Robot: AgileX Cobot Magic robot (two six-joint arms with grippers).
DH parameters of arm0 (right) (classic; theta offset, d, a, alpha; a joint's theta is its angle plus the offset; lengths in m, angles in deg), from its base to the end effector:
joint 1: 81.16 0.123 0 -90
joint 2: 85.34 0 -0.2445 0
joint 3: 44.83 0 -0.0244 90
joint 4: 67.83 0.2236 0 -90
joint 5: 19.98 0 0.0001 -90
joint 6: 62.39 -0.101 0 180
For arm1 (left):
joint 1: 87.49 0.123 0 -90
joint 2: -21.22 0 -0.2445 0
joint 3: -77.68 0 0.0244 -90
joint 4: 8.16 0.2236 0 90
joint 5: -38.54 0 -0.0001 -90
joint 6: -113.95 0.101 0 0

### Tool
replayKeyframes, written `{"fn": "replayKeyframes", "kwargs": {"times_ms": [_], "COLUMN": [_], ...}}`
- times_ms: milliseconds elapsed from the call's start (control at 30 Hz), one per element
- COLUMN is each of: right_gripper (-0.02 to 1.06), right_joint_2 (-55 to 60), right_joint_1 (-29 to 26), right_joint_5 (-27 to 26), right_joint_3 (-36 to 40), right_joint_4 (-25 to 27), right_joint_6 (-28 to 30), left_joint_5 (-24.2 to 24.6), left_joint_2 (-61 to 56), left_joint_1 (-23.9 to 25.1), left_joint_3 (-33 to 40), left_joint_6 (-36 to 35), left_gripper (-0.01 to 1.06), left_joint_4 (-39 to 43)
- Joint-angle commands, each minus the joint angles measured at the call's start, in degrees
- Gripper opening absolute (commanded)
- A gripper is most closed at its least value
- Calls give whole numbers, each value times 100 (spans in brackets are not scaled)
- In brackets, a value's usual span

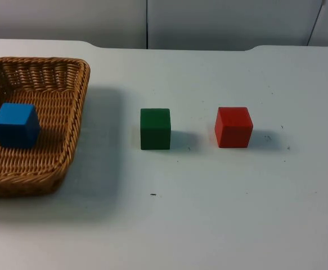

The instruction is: Pick up the basket with the left hand and place the blue cube into the basket with the right hand.

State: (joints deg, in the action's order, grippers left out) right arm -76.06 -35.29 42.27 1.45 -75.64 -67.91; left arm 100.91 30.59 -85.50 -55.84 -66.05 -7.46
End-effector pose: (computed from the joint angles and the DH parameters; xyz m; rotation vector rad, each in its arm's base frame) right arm 0.0213 0.0045 0.2625 -0.7055 1.9479 0.3932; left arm 0.0190 0.0018 0.2607 -0.0367 2.0631 0.0361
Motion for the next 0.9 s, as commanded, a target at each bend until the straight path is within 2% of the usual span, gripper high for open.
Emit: {"fn": "replayKeyframes", "kwargs": {"times_ms": [0,67,167,233,300,733,800,867], "right_gripper": [105,105,105,105,105,105,105,105], "right_joint_2": [-19,-19,-19,-19,-19,-19,-19,-19], "right_joint_1": [-9,-9,-9,-9,-9,-9,-9,-9], "right_joint_5": [-40,-30,-30,-43,-51,-51,-51,-51], "right_joint_3": [56,46,46,58,59,59,59,59], "right_joint_4": [24,-99,-84,74,210,209,209,209], "right_joint_6": [-95,-305,-236,263,451,440,440,440], "left_joint_5": [-59,-59,-59,-59,-59,-59,-59,-59], "left_joint_2": [-29,-29,-29,-29,-29,-29,-29,-29], "left_joint_1": [-25,-25,-25,-25,-25,-25,-25,-25], "left_joint_3": [9,9,9,9,9,10,10,10], "left_joint_6": [-43,-43,-43,-43,-43,0,0,0], "left_gripper": [76,76,76,76,76,76,77,86], "left_joint_4": [-27,-27,-27,-27,-27,-70,-70,-70]}}
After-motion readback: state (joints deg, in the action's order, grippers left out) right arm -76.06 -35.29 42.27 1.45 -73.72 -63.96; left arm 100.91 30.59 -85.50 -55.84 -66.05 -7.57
